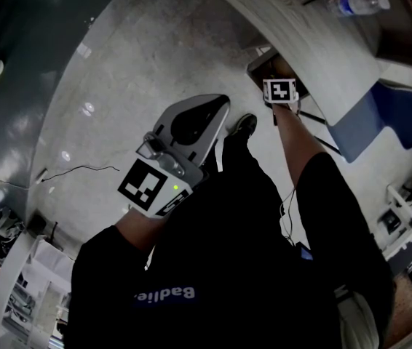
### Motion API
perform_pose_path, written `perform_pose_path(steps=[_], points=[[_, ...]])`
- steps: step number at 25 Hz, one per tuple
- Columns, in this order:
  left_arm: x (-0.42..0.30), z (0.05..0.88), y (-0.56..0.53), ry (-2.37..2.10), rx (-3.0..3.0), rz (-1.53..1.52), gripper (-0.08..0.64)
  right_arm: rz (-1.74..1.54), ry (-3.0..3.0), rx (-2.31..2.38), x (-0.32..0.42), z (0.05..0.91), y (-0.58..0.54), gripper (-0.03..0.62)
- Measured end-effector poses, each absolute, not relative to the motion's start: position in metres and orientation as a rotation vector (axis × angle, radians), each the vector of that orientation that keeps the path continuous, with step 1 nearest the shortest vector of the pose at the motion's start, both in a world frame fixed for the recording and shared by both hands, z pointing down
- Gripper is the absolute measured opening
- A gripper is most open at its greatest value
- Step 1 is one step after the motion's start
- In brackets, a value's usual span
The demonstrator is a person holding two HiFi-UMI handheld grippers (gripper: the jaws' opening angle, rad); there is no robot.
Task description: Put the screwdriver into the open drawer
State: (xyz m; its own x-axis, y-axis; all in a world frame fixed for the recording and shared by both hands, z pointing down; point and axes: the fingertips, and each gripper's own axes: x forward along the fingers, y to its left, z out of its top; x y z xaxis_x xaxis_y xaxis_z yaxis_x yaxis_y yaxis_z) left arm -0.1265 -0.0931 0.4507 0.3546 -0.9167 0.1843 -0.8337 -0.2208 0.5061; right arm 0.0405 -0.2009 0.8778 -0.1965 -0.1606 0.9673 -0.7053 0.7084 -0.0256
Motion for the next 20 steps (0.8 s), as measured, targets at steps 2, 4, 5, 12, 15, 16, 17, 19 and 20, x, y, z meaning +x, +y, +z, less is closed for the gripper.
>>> perform_pose_path(steps=[2, 4, 5, 12, 15, 16, 17, 19, 20], points=[[-0.126, 0.45, -0.094, -1.522, 2.098, -0.208, 0.002, 0.591, -1.74, 0.689, 0.037, 0.878, -0.199, 0.097], [-0.126, 0.449, -0.094, -1.524, 2.096, -0.208, 0.002, 0.616, -1.752, 0.686, 0.034, 0.878, -0.197, 0.1], [-0.127, 0.449, -0.093, -1.526, 2.095, -0.208, 0.002, 0.61, -1.748, 0.694, 0.036, 0.878, -0.198, 0.1], [-0.131, 0.445, -0.089, -1.542, 2.096, -0.199, 0.002, 0.612, -1.764, 0.692, 0.034, 0.875, -0.197, 0.126], [-0.13, 0.441, -0.089, -1.546, 2.102, -0.21, 0.002, 0.631, -1.782, 0.69, 0.032, 0.872, -0.195, 0.155], [-0.129, 0.44, -0.09, -1.545, 2.106, -0.214, 0.002, 0.631, -1.791, 0.697, 0.031, 0.87, -0.196, 0.158], [-0.127, 0.439, -0.09, -1.543, 2.11, -0.217, 0.002, 0.626, -1.798, 0.706, 0.032, 0.867, -0.197, 0.16], [-0.124, 0.437, -0.09, -1.537, 2.118, -0.221, 0.002, 0.616, -1.813, 0.724, 0.033, 0.86, -0.199, 0.161], [-0.123, 0.436, -0.089, -1.535, 2.122, -0.223, 0.002, 0.612, -1.818, 0.737, 0.035, 0.856, -0.2, 0.161]])
